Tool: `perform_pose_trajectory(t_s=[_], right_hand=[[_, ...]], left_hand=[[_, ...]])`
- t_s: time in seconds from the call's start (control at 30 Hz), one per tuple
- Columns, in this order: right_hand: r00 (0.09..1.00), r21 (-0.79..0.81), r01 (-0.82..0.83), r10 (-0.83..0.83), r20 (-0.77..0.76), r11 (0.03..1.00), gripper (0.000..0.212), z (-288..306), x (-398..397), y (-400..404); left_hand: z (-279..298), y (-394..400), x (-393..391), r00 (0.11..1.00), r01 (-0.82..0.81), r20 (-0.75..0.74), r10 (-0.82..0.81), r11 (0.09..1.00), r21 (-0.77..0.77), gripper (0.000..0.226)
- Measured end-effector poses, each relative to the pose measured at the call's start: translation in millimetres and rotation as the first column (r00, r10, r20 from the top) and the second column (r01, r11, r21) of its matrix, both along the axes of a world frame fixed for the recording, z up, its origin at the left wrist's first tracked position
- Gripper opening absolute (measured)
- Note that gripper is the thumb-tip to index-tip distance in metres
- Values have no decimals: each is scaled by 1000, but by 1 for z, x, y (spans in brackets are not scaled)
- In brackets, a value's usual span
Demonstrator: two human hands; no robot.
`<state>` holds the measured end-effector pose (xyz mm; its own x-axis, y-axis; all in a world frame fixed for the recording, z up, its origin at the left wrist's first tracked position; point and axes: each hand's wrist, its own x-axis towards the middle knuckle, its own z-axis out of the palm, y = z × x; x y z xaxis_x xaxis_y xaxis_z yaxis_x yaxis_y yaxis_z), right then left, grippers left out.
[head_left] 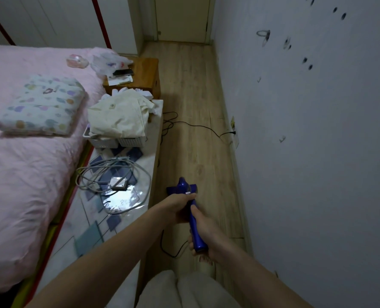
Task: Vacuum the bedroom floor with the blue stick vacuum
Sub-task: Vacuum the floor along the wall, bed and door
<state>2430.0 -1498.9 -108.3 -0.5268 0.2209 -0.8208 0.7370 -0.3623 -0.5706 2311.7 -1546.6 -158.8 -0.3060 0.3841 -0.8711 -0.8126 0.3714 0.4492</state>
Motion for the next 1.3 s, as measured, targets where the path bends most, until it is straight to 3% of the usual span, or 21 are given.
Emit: perform_pose_trajectory(t_s=[0.27,0.67,0.77,1.1,1.3], right_hand=[[996,28,-86,86,-6,996,60,-17,-49,43],[985,4,-164,164,-53,987,61,-42,-199,169],[981,0,-186,186,-48,983,58,-54,-232,189],[971,32,-234,235,-37,972,61,-73,-321,232],[974,26,-227,226,27,974,60,-60,-313,247]], left_hand=[[-12,37,-42,995,-48,-87,47,999,-4,33],[-29,149,-187,978,-124,-168,121,992,-4,33],[-37,168,-218,969,-140,-205,135,990,-11,21],[-44,211,-295,959,-199,-195,206,978,55,8],[-40,219,-298,981,-128,-132,139,988,92,15]])
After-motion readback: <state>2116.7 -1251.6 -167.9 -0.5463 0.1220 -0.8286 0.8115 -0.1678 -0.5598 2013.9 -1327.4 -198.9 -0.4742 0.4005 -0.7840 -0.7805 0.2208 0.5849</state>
